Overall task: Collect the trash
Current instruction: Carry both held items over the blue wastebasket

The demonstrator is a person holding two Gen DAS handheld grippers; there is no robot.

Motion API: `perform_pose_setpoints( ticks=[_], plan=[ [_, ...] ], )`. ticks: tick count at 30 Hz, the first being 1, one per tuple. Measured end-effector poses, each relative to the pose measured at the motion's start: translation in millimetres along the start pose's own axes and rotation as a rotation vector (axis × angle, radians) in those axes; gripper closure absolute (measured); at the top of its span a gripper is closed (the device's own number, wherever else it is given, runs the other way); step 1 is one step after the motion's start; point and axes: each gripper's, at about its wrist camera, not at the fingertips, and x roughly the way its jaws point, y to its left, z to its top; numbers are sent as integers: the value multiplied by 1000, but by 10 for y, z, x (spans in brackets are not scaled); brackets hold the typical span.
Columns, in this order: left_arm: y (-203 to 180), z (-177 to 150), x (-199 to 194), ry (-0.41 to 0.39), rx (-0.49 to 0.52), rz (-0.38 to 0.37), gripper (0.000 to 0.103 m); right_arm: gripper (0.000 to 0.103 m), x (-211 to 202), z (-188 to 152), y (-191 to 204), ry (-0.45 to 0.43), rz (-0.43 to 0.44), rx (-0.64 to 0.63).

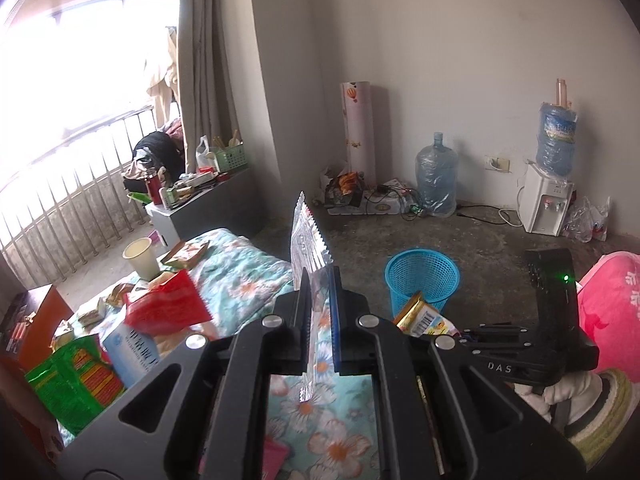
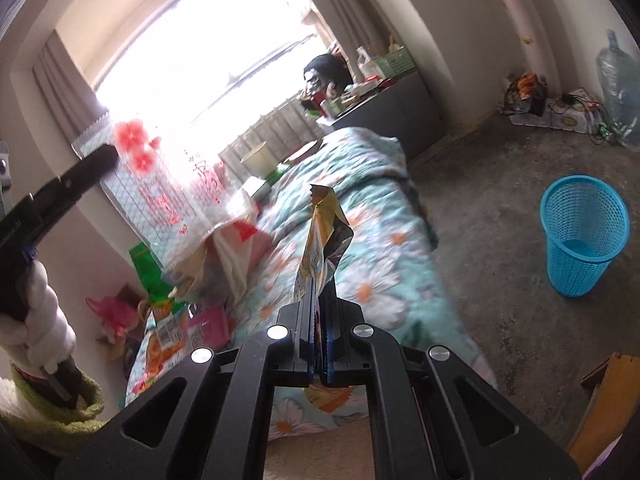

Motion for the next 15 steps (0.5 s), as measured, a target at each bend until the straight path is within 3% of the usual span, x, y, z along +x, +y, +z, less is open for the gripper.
perform_pose_setpoints(
  ticks=[7, 15],
  plan=[
    [-228, 171, 347, 9, 28, -66, 97, 99, -236, 107, -368, -82, -66, 95],
    [-569, 364, 856, 24, 86, -170, 97, 99, -498, 193, -814, -171, -232, 161]
  ],
)
